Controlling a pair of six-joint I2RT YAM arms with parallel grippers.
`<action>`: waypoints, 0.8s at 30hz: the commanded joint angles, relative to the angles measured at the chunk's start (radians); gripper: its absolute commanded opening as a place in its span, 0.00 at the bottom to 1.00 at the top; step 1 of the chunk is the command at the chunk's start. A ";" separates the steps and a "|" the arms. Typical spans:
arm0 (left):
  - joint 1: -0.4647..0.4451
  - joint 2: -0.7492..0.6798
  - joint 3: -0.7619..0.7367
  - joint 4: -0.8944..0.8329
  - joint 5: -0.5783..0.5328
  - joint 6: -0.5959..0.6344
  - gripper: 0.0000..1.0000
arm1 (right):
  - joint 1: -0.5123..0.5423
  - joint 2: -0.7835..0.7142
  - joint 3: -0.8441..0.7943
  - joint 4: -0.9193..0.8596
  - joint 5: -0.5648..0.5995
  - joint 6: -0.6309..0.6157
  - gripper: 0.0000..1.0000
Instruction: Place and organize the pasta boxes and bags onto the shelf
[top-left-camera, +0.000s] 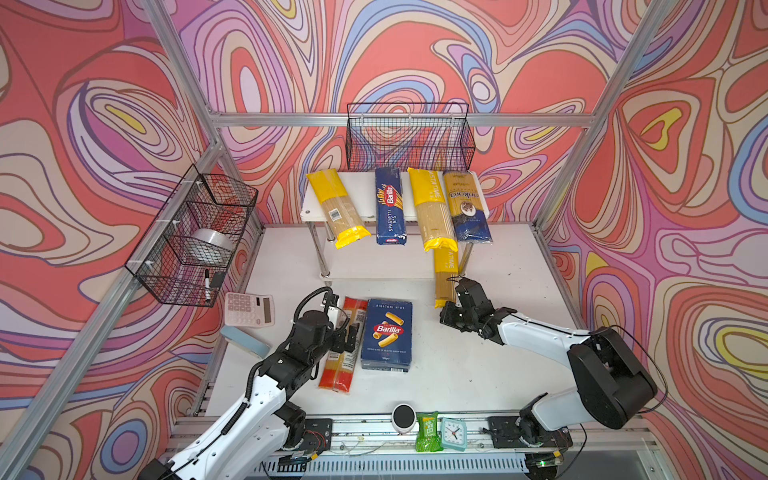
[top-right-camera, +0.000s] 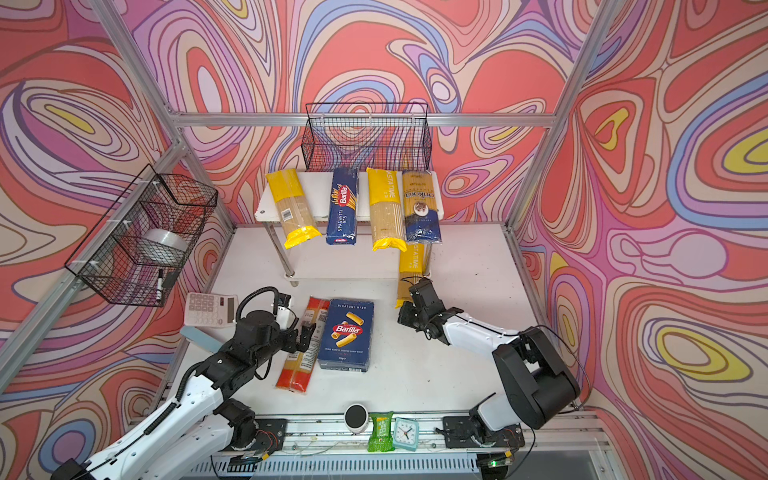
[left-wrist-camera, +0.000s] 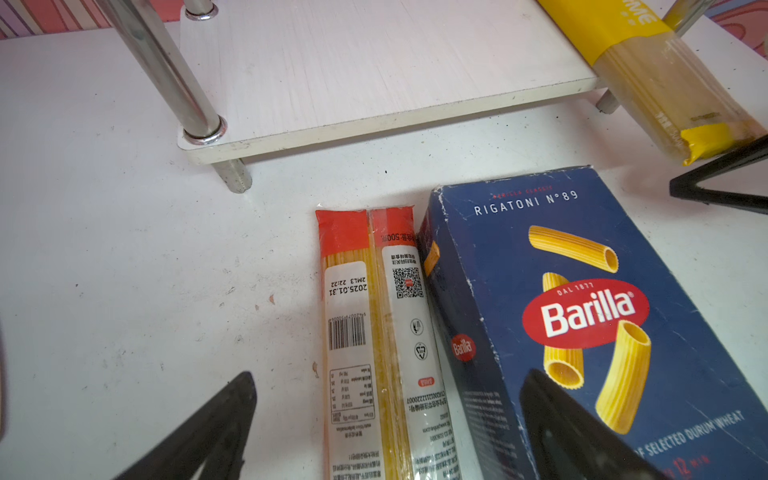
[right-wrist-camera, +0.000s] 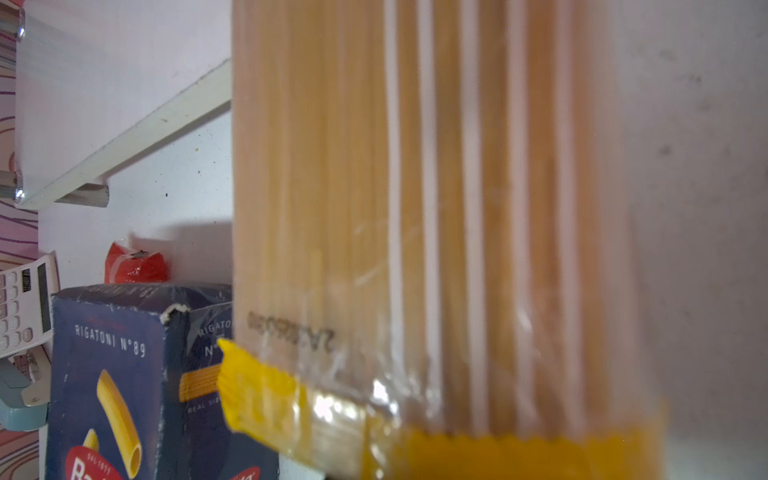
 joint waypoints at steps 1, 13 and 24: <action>-0.003 -0.017 -0.005 -0.008 -0.015 -0.004 1.00 | 0.003 0.039 0.048 0.013 0.042 -0.028 0.02; -0.003 -0.012 -0.004 -0.009 -0.020 -0.007 1.00 | -0.015 0.161 0.191 -0.006 0.069 -0.060 0.01; -0.002 -0.004 -0.001 -0.008 -0.018 -0.006 1.00 | -0.017 0.106 0.228 -0.093 0.031 -0.135 0.19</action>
